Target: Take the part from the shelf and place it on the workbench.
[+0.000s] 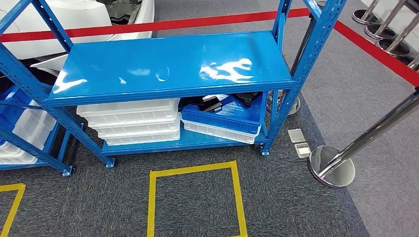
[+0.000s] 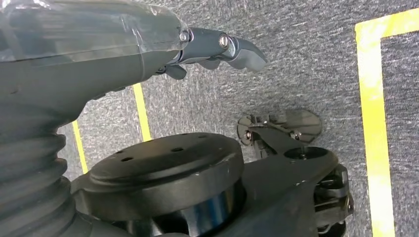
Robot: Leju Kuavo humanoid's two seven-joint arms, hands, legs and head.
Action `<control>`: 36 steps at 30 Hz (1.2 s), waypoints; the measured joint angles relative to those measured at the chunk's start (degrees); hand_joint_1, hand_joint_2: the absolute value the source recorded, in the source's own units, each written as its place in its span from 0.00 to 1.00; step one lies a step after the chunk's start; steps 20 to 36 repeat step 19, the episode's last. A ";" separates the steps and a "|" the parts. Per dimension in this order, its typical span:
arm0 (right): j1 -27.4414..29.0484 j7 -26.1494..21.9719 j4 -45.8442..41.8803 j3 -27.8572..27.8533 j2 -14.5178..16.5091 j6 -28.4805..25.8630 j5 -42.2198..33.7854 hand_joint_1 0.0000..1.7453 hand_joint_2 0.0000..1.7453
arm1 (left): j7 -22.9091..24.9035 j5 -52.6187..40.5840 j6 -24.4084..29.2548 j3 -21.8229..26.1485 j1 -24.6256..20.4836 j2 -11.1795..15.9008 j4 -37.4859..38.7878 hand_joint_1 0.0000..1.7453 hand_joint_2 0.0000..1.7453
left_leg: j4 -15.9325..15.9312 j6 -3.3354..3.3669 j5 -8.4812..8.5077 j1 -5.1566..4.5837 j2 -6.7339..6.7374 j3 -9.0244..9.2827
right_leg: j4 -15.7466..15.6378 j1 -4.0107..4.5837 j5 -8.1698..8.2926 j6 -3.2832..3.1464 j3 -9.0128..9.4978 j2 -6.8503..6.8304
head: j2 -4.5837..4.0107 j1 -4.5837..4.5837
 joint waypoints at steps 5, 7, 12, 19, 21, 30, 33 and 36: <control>0.45 -0.54 0.08 -3.72 -0.07 2.38 3.30 0.00 1.00 | 1.24 -5.80 -2.98 6.41 1.49 0.36 -0.02 0.00 1.00 | 0.00 0.00 0.00 0.00 0.02 0.03 | 0.00 0.00 0.00 0.00 0.01 0.01 | 0.00 -0.01; 0.65 -0.76 0.10 -5.10 -0.07 3.28 4.51 0.00 1.00 | 1.64 -7.86 -4.04 8.92 2.02 0.42 -0.03 0.00 1.00 | 0.00 -0.01 -0.01 0.00 0.02 0.02 | 0.00 0.00 -0.01 0.01 0.01 0.01 | 0.00 -0.02; 1.27 -1.19 0.11 -8.24 -0.08 5.60 7.77 0.00 0.75 | 2.82 -13.60 -6.94 14.62 3.21 0.61 -0.04 0.00 0.75 | 0.00 -0.03 -0.03 0.00 0.03 0.03 | 0.00 0.00 -0.02 0.02 0.02 0.01 | 0.00 -0.03; 2.43 -1.89 0.11 -12.53 -0.09 8.68 12.02 0.00 0.00 | 4.46 -21.17 -10.80 22.22 5.20 0.98 -0.04 0.00 0.00 | 0.00 -0.06 -0.07 0.00 0.05 0.04 | -0.01 0.00 -0.03 0.03 0.02 0.02 | 0.00 -0.03; 2.43 -1.89 0.11 -12.53 -0.09 8.68 12.02 0.00 0.00 | 4.46 -21.17 -10.80 22.22 5.20 0.98 -0.04 0.00 0.00 | 0.00 -0.06 -0.07 0.00 0.05 0.04 | -0.01 0.00 -0.03 0.03 0.02 0.02 | 0.00 -0.03; 2.43 -1.89 0.11 -12.53 -0.09 8.68 12.02 0.00 0.00 | 4.46 -21.17 -10.80 22.22 5.20 0.98 -0.04 0.00 0.00 | 0.00 -0.06 -0.07 0.00 0.05 0.04 | -0.01 0.00 -0.03 0.03 0.02 0.02 | 0.00 -0.03; 2.43 -1.89 0.11 -12.53 -0.09 8.68 12.02 0.00 0.00 | 4.46 -21.17 -10.80 22.22 5.20 0.98 -0.04 0.00 0.00 | 0.00 -0.06 -0.07 0.00 0.05 0.04 | -0.01 0.00 -0.03 0.03 0.02 0.02 | 0.00 -0.03; 2.43 -1.89 0.11 -12.53 -0.09 8.68 12.02 0.00 0.00 | 4.46 -21.17 -10.80 22.22 5.20 0.98 -0.04 0.00 0.00 | 0.00 -0.06 -0.07 0.00 0.05 0.04 | -0.01 0.00 -0.03 0.03 0.02 0.02 | 0.00 -0.03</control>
